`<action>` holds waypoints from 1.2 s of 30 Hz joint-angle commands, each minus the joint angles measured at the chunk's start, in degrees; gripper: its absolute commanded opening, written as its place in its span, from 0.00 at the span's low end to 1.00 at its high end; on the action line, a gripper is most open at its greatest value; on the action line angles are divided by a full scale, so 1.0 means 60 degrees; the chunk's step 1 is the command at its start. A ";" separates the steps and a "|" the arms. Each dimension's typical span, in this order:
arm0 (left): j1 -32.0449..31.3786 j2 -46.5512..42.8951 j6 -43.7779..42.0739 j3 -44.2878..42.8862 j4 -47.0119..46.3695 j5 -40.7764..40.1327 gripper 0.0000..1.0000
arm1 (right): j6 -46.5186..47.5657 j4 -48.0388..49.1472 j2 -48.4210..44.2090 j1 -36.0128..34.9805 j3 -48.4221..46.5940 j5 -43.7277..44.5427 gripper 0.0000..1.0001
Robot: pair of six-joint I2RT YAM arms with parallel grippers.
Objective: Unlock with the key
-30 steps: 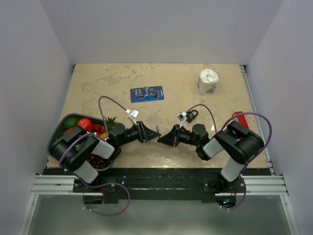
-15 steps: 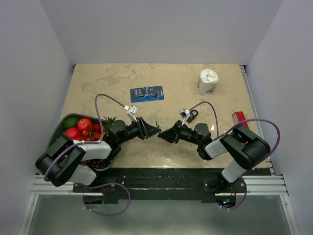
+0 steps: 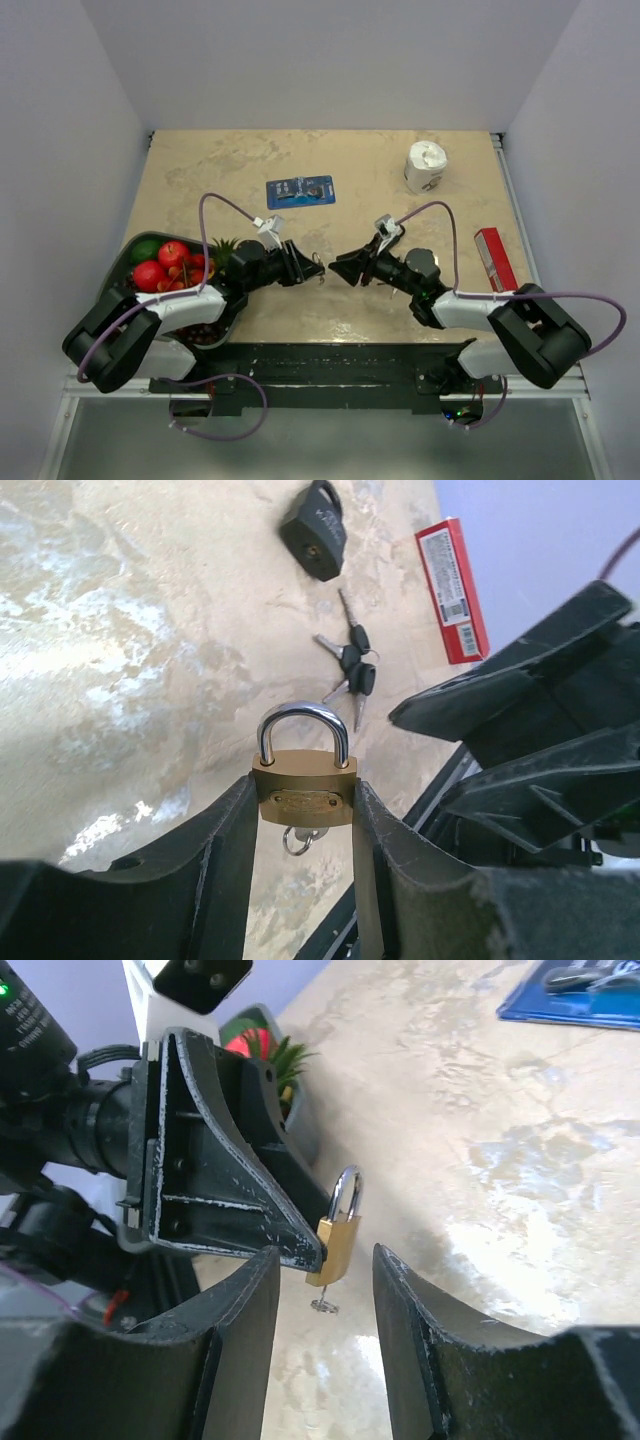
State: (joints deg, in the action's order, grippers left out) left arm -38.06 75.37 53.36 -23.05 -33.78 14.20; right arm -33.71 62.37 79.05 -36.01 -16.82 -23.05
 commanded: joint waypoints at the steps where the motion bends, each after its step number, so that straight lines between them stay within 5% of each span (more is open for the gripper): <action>1: -0.0058 -0.0331 -0.0163 -0.0465 0.0078 -0.0330 0.00 | 0.1531 -0.2114 -0.0649 -0.0194 -0.0478 0.0662 0.45; 11: -0.0058 -0.0477 -0.0178 -0.0553 0.0371 -0.0565 0.00 | 0.1635 -0.2222 -0.0110 -0.1205 -0.0507 0.1263 0.40; 21: -0.0072 -0.0521 -0.0266 -0.0583 0.0415 -0.0388 0.00 | 0.0580 -0.0113 0.1033 -0.1206 -0.0624 0.0883 0.32; 36: -0.0057 -0.0477 -0.0325 -0.0656 0.0430 -0.0315 0.00 | 0.0522 0.0210 0.1415 -0.1220 -0.0742 0.0780 0.24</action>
State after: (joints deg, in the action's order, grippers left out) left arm -38.09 74.08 52.73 -24.21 -28.75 11.70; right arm -30.06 59.68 86.43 -43.11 -19.38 -17.61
